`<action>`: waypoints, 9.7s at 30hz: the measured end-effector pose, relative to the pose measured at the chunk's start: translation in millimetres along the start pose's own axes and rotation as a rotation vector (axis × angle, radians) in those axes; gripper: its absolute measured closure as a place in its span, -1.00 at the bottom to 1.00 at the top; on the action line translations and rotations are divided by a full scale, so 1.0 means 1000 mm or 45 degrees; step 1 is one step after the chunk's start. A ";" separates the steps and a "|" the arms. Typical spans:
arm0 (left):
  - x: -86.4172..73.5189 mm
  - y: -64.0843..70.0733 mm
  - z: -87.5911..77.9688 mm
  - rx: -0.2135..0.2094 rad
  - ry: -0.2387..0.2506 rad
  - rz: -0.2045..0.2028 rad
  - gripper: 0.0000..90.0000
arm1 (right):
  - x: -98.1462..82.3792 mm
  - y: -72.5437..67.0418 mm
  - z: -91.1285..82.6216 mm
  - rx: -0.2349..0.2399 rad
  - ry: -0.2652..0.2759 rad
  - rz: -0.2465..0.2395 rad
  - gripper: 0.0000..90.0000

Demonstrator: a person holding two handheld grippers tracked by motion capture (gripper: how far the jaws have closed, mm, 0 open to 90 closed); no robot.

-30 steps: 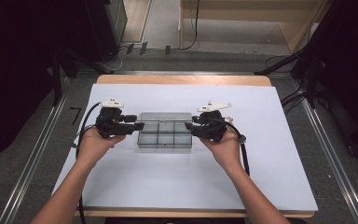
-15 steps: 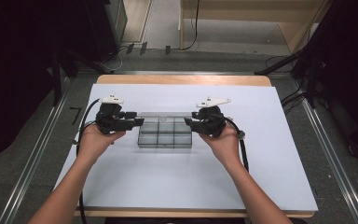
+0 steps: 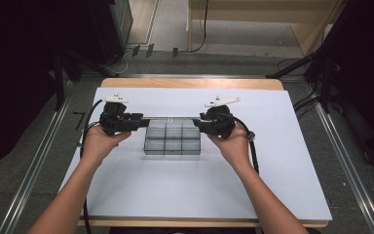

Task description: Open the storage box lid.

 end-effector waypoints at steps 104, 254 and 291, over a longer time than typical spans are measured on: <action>0.025 -0.047 0.051 0.037 -0.016 -0.188 0.43 | 0.017 0.038 0.053 -0.075 -0.036 0.139 0.47; 0.007 -0.078 0.103 0.088 -0.368 -0.559 0.12 | -0.006 0.054 0.118 0.027 -0.434 0.622 -0.11; 0.005 -0.078 0.105 0.095 -0.407 -0.589 0.06 | -0.011 0.054 0.120 0.051 -0.481 0.679 -0.15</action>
Point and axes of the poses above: each handheld gripper's, and its own axes: z roughly forward along the jaws, x roughly out of its top, y roughly to its right, the point moved 10 cm from there along z, roughly forward along the jaws, and after that the axes turned 2 degrees about -z, right-handed, at the moved point
